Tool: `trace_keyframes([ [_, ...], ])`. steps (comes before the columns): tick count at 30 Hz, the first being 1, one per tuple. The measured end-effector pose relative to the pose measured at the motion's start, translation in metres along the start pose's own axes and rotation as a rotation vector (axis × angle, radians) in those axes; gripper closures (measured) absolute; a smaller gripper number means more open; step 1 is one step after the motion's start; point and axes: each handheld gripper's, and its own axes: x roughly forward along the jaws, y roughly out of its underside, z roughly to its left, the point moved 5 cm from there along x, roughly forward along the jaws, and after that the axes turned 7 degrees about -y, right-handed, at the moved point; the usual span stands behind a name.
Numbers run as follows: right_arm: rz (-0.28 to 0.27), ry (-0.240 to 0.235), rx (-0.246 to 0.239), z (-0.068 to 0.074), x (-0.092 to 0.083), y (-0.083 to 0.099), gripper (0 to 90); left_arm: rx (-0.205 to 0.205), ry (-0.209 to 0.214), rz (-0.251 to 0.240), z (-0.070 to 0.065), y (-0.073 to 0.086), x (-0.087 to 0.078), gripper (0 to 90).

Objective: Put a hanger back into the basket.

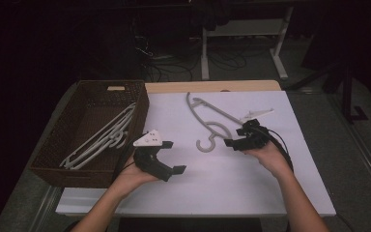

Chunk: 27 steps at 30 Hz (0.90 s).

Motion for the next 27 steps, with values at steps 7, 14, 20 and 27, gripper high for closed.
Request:
trace_keyframes([
  [7, 0.052, 0.008, 0.001, -0.018, 0.052, -0.039, 47.6, 0.011, -0.007, 0.026, 0.000, 0.015, 0.009, 0.0],
  [14, 0.116, 0.021, -0.014, -0.025, 0.095, -0.060, 54.3, 0.013, 0.007, 0.026, 0.001, 0.019, 0.009, 0.0],
  [20, 0.156, 0.032, -0.029, -0.031, 0.126, -0.075, 63.4, 0.003, 0.007, 0.031, 0.006, 0.022, 0.009, 0.0],
  [27, 0.207, 0.022, -0.060, -0.033, 0.142, -0.079, 76.9, -0.002, 0.007, 0.032, 0.008, 0.023, 0.009, 0.0],
])
